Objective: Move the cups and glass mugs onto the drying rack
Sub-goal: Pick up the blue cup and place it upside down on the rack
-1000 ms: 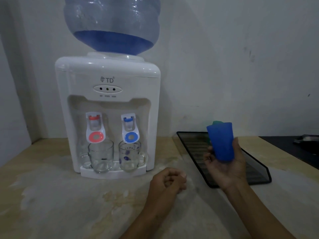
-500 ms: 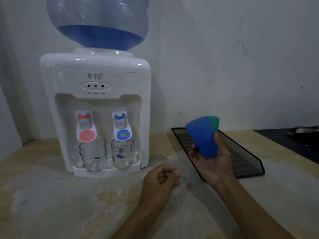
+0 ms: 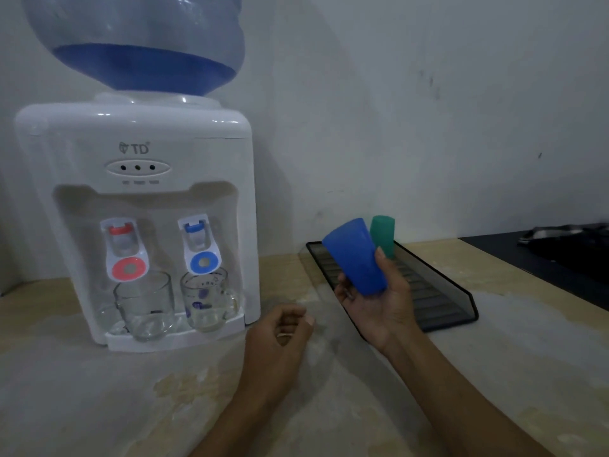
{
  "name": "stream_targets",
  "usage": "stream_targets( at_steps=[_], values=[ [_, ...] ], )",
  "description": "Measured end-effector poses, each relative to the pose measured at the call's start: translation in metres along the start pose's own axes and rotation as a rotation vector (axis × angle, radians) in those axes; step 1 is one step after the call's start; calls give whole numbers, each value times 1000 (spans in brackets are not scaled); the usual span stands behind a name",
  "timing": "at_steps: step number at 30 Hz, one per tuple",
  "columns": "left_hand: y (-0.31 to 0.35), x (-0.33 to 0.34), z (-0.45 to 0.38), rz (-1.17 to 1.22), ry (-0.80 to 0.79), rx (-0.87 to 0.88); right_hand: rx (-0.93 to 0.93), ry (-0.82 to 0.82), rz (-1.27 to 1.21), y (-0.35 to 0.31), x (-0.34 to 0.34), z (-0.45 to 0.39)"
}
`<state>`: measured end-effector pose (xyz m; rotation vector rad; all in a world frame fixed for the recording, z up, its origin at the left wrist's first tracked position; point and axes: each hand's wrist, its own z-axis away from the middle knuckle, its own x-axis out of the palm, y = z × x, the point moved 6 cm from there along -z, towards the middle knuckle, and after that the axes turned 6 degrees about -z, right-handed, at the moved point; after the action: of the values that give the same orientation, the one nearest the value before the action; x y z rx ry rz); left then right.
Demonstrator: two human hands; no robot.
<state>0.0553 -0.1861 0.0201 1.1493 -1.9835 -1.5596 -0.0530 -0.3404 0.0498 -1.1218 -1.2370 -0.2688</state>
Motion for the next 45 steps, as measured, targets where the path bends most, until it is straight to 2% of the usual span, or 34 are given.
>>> stream_targets(
  at_steps=[9, 15, 21, 28, 31, 36, 43, 45],
  values=[
    [-13, 9, -19, 4, 106, -127, 3, 8, 31, 1, -10, -6],
    [-19, 21, -39, -81, 190, -185, -84, 57, 38, -11, -21, -14],
    [-19, 38, -51, -228, 164, -235, -222, 117, 109, -36, -30, -18],
    [-23, 40, -54, -273, 111, -246, -505, 331, 442, -69, -47, -31],
    [-24, 40, -56, -290, 107, -249, -562, 369, 724, -74, -36, -46],
    [-24, 39, -58, -307, 114, -239, -575, 278, 1298, -69, 2, -95],
    [-25, 40, -59, -296, 125, -222, -425, 106, 1816, -40, 18, -178],
    [-25, 40, -60, -308, 119, -218, -399, 65, 1899, -32, 14, -194]
  ],
)
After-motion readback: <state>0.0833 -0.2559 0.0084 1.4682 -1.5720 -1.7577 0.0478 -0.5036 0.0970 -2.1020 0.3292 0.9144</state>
